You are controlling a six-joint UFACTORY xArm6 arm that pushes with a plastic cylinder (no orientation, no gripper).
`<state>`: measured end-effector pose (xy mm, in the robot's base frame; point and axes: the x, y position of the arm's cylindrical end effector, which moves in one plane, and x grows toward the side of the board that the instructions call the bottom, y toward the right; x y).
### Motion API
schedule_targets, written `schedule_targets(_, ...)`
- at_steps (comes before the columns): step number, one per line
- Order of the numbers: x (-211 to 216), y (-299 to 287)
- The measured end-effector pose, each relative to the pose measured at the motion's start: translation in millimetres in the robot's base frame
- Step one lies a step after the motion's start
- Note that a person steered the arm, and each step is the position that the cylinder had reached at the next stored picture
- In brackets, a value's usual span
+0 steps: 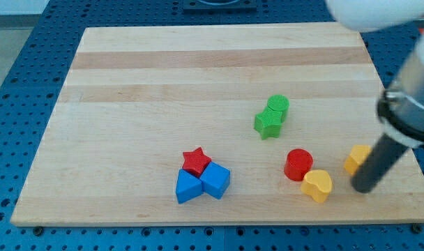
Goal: Slide the yellow hexagon into the green blocks
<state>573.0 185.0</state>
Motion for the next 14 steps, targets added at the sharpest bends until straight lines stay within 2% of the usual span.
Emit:
schedule_targets(1,-2.7,-6.5)
schedule_targets(2,20.4,18.2)
schedule_targets(3,21.0,74.1)
schedule_targets(4,-4.0,86.9)
schedule_targets(6,-34.0,-15.2)
schedule_targets(9,-93.1,-11.0)
schedule_targets(11,-74.1,47.7)
schedule_targets(13,-35.7,47.8)
schedule_targets(14,-25.2,15.3)
